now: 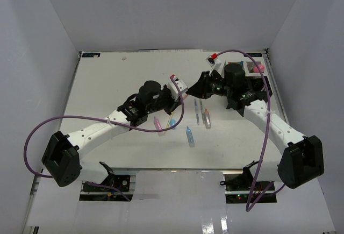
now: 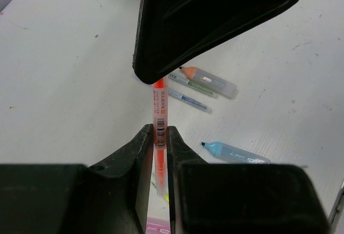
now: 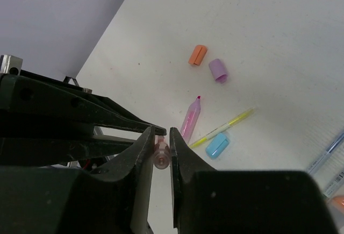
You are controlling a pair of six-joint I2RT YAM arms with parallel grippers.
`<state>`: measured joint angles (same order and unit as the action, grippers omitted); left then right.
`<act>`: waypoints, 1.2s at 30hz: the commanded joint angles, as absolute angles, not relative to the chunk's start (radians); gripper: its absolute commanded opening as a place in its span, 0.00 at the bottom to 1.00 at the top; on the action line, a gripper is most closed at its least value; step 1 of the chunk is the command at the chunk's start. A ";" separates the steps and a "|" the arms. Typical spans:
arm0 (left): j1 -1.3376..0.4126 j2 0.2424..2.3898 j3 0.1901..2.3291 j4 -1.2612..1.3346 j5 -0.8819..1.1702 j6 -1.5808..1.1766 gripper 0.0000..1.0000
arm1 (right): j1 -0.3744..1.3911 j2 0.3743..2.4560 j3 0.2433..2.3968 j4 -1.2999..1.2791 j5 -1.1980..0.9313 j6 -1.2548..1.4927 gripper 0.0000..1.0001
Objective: Sort the stationery into containers
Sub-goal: Place the pen in the storage box.
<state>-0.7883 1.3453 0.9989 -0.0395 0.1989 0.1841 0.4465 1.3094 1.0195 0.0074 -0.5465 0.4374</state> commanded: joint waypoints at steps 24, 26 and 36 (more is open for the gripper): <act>-0.773 1.434 1.052 -0.093 -0.078 0.020 0.98 | 0.246 1.017 0.997 -0.173 0.583 0.115 0.08; -0.765 1.460 1.074 -0.118 -0.103 0.009 0.98 | 0.209 1.012 0.994 -0.170 0.604 0.118 0.08; -0.732 1.516 1.124 -0.184 -0.141 -0.063 0.98 | 0.014 1.101 0.973 -0.103 0.505 0.170 0.08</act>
